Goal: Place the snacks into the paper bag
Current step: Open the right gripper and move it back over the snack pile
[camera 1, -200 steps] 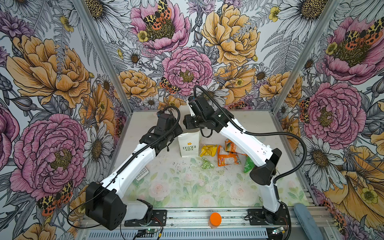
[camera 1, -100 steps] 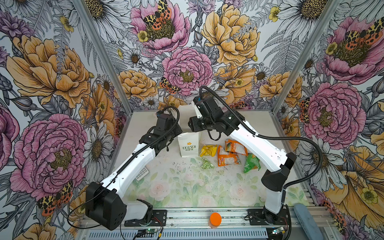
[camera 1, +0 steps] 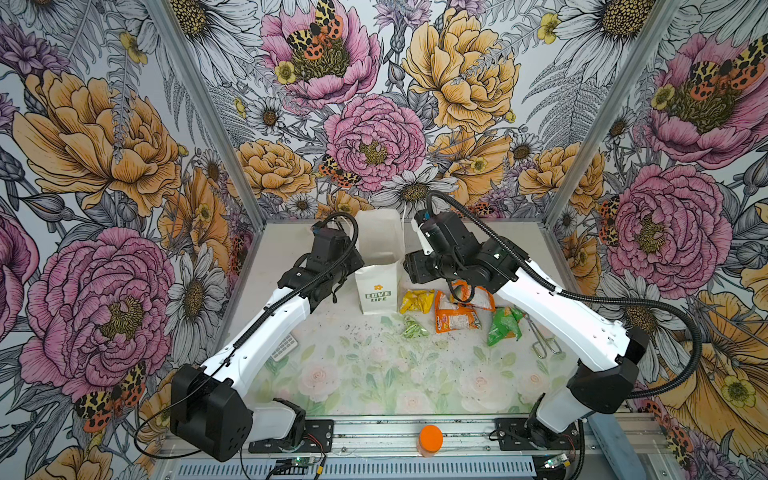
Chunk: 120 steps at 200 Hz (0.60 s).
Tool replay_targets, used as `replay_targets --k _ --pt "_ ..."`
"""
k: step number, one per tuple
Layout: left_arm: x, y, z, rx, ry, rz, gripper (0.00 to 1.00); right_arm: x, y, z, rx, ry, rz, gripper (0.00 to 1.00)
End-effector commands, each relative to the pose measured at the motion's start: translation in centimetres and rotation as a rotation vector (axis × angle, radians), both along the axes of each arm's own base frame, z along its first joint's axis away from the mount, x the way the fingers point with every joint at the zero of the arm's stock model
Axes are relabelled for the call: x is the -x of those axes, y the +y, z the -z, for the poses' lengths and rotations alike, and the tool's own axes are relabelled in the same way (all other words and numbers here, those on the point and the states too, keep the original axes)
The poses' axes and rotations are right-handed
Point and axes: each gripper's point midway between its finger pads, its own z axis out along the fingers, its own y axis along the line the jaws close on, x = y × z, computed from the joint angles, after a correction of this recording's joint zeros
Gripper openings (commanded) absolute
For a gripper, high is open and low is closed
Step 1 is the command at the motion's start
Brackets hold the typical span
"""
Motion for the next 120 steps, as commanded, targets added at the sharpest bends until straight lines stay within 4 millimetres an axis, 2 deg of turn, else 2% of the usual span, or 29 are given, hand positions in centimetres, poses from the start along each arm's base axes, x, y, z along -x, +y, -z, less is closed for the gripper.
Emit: replay_targets --k 1,41,71,120 --pt "0.5 0.7 0.9 0.002 0.026 -0.010 0.00 1.1 -2.2 -0.5 -0.002 -0.029 0.058 0.67" --pt "0.5 0.6 0.6 0.007 0.018 -0.006 0.00 2.6 -4.7 1.3 0.010 -0.002 0.116 0.69" --pt "0.5 0.7 0.6 0.006 0.019 -0.007 0.00 3.8 -6.4 3.5 0.026 0.038 0.163 0.72" --pt "0.4 0.4 0.7 0.013 0.022 0.002 0.00 4.9 -8.7 5.4 0.034 0.059 0.230 0.80"
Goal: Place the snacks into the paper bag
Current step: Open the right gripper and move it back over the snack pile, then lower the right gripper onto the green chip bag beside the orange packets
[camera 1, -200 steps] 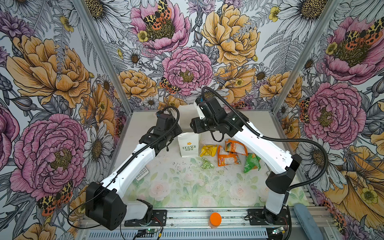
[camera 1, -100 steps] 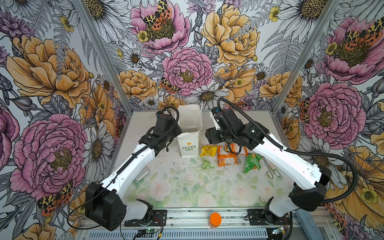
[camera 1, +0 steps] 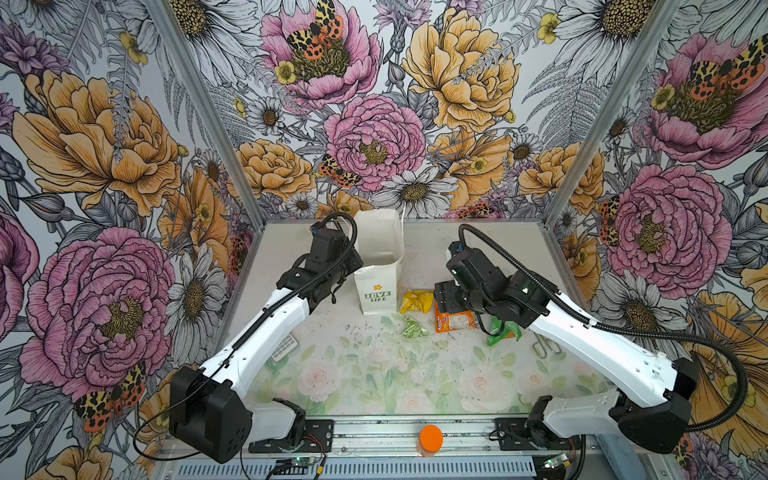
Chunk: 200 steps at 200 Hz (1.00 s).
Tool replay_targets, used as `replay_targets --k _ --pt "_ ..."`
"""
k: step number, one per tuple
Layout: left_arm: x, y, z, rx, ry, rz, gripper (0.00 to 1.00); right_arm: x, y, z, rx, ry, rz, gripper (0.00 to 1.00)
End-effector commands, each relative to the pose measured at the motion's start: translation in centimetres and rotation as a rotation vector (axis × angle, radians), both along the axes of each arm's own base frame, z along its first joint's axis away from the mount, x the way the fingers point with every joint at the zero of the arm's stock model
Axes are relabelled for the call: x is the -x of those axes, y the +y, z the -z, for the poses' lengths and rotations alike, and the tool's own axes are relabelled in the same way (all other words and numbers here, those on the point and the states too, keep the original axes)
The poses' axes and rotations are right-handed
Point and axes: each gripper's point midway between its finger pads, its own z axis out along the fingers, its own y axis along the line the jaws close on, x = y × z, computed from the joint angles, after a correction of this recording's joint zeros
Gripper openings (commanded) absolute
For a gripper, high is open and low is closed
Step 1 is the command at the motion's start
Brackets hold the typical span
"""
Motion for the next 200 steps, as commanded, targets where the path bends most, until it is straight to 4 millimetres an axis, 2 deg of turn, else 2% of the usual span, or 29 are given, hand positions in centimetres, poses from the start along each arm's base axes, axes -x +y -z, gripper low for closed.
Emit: replay_targets --k 1,64,69,119,200 --pt "0.3 0.2 0.7 0.008 0.022 0.004 0.00 0.3 -1.3 -0.4 -0.025 -0.030 0.064 0.80" --pt "0.4 0.3 0.8 0.006 0.024 0.001 0.00 0.9 -3.4 2.2 -0.031 0.031 0.152 0.84" --pt "0.4 0.3 0.8 0.006 0.024 0.001 0.00 0.5 -4.2 2.4 -0.032 0.036 0.184 0.84" --pt "0.3 0.4 1.0 0.006 0.026 0.001 0.00 0.5 -6.3 4.2 -0.044 0.089 0.269 0.86" --pt "0.3 0.5 1.0 0.021 0.022 0.003 0.00 1.1 -10.4 7.3 -0.030 0.153 0.400 0.98"
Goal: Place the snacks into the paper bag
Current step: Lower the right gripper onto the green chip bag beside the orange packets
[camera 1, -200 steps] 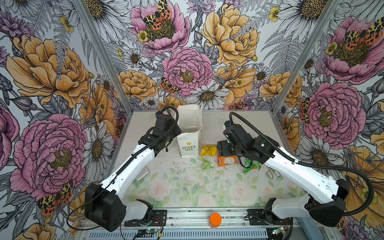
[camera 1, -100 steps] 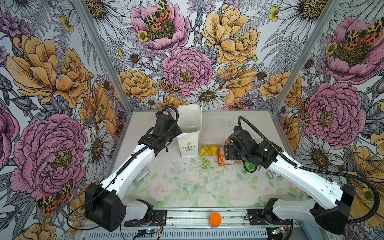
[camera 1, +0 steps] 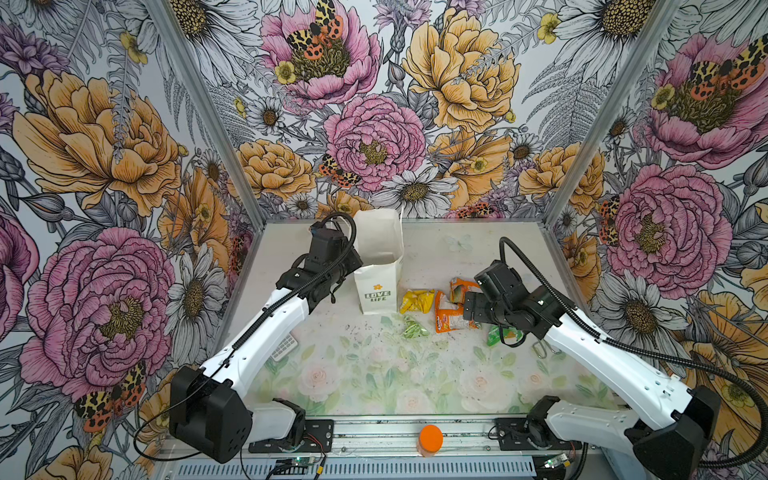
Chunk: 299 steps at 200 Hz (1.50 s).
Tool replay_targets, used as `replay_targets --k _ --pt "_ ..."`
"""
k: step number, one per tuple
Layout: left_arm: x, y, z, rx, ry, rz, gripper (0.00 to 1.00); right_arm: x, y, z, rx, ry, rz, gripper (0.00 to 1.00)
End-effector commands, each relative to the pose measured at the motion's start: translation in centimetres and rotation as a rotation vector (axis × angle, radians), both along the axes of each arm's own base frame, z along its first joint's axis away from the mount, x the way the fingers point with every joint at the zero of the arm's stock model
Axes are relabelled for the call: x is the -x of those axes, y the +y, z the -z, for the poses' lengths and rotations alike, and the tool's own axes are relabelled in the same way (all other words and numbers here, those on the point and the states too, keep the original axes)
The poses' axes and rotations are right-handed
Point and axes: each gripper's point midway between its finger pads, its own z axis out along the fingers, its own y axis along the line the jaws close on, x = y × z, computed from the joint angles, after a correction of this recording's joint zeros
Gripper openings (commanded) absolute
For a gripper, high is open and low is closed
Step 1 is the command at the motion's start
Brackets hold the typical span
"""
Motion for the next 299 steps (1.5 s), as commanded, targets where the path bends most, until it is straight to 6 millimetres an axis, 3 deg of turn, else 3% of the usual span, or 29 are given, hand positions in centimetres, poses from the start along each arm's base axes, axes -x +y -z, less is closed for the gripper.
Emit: replay_targets --k 1,95,175,239,299 --pt "0.4 0.4 0.8 0.011 0.022 0.000 0.00 0.3 -0.9 0.4 -0.016 0.006 0.036 0.98" --pt "0.4 0.7 1.0 0.010 0.026 -0.005 0.00 0.9 -4.7 3.9 0.093 0.100 0.097 1.00" --pt "0.3 0.9 1.3 0.010 0.033 -0.010 0.00 0.2 -7.9 6.7 0.229 0.197 0.134 1.00" --pt "0.2 1.0 1.4 0.008 0.036 -0.012 0.00 -0.5 -9.1 8.2 0.290 0.265 0.135 1.00" --pt "0.1 1.1 1.6 0.008 0.039 -0.016 0.00 -1.7 -9.1 10.0 0.280 0.299 0.134 1.00"
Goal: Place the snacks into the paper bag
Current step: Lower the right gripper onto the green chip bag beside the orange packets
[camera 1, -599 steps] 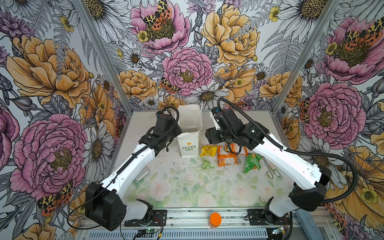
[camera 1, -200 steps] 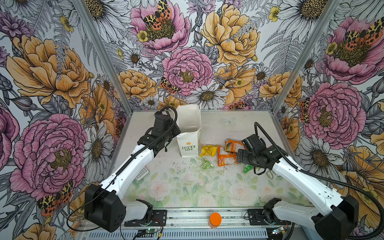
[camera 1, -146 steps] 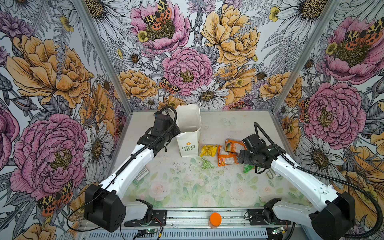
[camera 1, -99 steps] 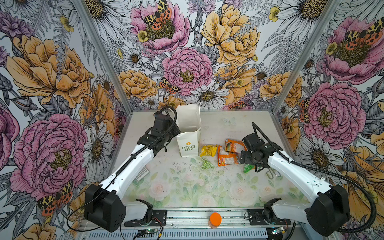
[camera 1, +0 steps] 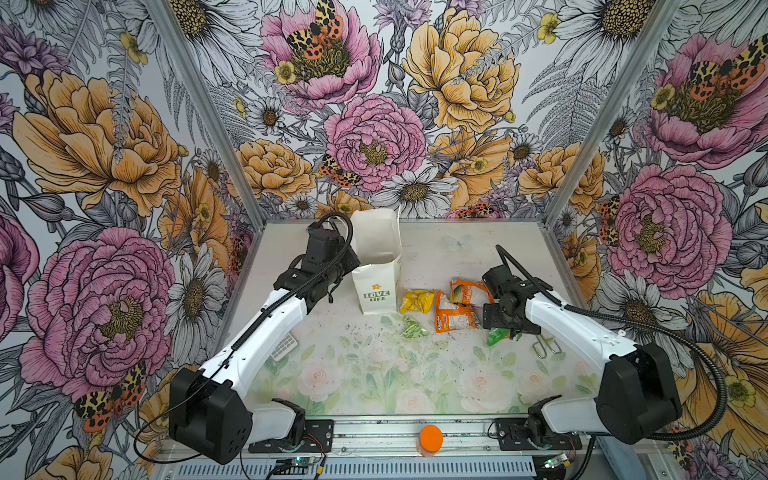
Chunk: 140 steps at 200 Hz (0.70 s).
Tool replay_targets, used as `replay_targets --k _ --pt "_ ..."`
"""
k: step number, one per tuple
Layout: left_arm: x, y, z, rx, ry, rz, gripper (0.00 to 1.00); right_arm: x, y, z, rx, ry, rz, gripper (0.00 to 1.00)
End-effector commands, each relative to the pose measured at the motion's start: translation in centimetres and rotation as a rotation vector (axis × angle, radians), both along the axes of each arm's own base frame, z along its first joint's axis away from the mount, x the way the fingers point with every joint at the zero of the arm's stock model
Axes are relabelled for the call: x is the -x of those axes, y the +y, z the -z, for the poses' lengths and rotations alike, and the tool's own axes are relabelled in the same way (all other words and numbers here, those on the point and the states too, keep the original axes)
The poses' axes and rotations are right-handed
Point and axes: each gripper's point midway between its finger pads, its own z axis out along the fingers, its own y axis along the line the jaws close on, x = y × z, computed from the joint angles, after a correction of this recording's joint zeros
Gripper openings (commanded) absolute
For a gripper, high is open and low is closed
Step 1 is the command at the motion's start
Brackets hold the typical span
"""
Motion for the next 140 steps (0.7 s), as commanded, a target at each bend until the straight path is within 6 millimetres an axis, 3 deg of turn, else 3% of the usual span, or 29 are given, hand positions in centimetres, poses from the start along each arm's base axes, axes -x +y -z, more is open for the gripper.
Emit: replay_targets --k 1,77,140 --pt "0.3 0.5 1.5 -0.005 0.041 -0.010 0.00 -1.2 0.0 0.4 0.001 -0.013 -0.009 1.00" --pt "0.1 0.7 1.8 0.001 0.038 -0.016 0.00 -3.6 1.1 3.4 -0.085 -0.007 -0.037 1.00" --pt "-0.1 0.8 2.0 0.002 0.044 -0.017 0.00 -3.7 1.0 5.5 -0.080 0.043 -0.037 0.98"
